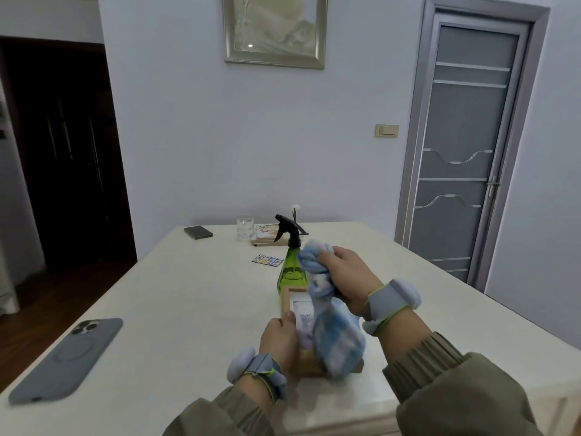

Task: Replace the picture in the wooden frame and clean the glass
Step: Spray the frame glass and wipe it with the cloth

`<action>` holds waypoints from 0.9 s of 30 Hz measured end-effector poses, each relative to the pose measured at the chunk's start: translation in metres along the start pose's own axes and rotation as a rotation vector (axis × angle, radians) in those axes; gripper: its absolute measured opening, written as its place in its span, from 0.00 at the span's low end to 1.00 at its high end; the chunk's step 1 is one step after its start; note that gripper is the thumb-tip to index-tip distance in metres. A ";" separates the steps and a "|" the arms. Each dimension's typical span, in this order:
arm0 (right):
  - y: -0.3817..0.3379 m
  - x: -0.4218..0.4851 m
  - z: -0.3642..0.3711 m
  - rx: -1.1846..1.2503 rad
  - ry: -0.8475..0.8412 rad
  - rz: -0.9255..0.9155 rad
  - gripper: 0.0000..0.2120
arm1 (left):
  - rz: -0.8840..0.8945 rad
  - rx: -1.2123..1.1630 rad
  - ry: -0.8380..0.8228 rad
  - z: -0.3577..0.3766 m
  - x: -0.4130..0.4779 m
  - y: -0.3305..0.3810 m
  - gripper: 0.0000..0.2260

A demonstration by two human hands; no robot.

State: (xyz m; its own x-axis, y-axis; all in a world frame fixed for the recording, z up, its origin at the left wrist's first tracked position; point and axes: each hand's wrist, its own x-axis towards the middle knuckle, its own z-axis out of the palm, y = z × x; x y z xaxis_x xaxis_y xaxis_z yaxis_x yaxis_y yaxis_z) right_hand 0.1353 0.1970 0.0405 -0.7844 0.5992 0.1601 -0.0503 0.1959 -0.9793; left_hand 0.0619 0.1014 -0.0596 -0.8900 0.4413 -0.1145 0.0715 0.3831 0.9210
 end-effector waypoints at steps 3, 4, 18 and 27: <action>0.000 0.003 0.009 0.249 -0.024 0.025 0.07 | -0.009 -0.110 -0.043 0.000 -0.002 -0.008 0.22; 0.004 0.006 0.009 0.201 0.003 0.000 0.10 | -0.006 -0.122 -0.041 0.000 0.000 -0.010 0.21; 0.034 -0.012 0.016 -1.242 -0.423 -0.172 0.26 | 0.035 -0.024 0.058 -0.016 0.009 -0.009 0.22; 0.003 -0.014 0.009 -1.294 -0.460 -0.105 0.17 | 0.045 -0.043 0.070 -0.019 0.005 -0.004 0.21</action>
State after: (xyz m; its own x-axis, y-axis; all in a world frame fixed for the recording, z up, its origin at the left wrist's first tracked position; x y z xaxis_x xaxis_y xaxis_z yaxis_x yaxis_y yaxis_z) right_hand 0.1403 0.1822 0.0344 -0.9574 0.2779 -0.0778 0.2854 0.9518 -0.1121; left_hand 0.0489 0.0870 -0.0568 -0.9158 0.3989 -0.0473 0.0943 0.3278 0.9400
